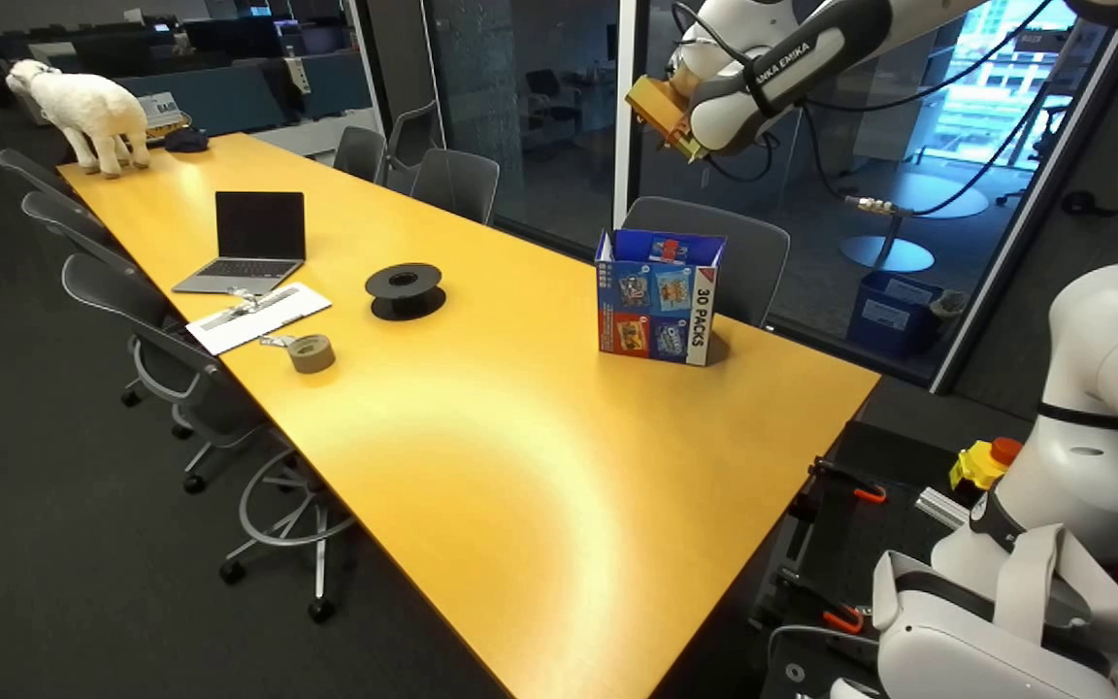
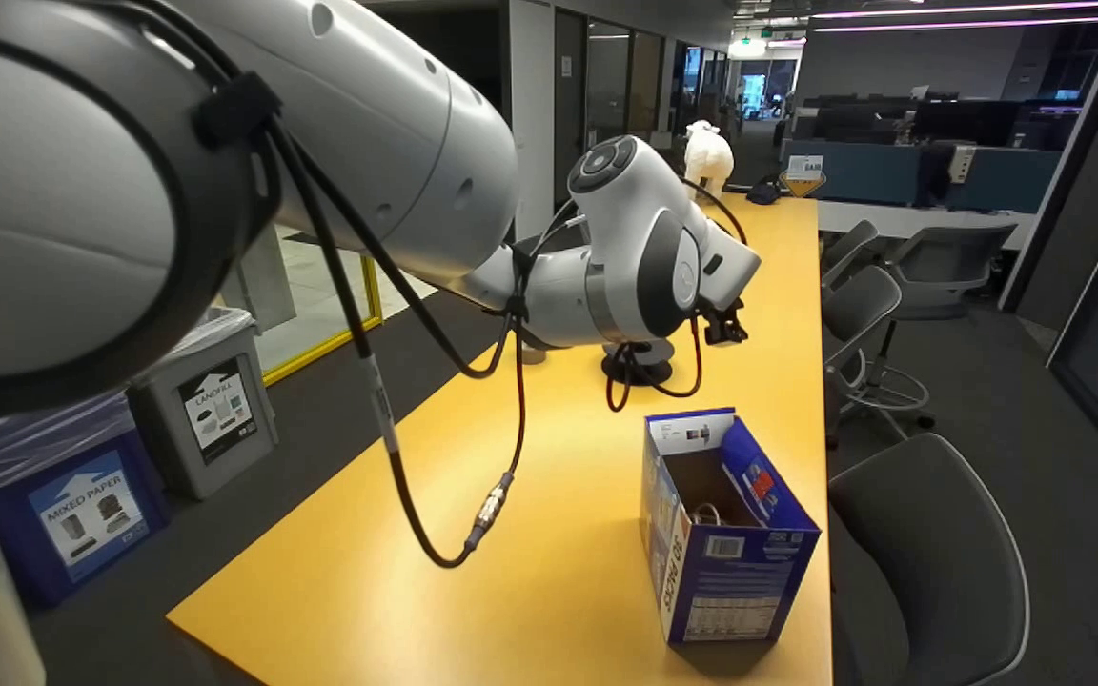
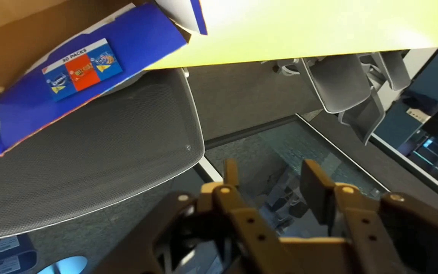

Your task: Put the ropes in the box

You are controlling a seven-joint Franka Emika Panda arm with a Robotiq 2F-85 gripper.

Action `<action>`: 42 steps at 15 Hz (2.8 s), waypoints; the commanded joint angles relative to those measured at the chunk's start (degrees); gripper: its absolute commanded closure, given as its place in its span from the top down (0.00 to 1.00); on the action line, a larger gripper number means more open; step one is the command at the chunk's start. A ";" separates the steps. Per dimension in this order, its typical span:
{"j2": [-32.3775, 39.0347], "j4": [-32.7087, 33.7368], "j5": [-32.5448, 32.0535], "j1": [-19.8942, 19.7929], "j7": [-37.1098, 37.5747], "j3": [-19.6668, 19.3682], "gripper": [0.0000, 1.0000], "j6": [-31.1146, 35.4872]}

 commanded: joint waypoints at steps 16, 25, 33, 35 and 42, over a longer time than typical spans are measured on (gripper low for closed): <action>-27.88 -3.54 4.89 -19.84 -48.98 28.55 1.00 -51.70; -43.31 -12.27 10.64 -27.14 -76.47 35.97 1.00 -72.49; -47.26 -18.30 15.00 -22.94 -93.88 37.59 1.00 -79.31; -47.93 -18.91 14.71 -21.73 -98.67 37.41 1.00 -81.44; -49.81 -20.42 12.32 -20.45 -107.13 37.40 1.00 -83.25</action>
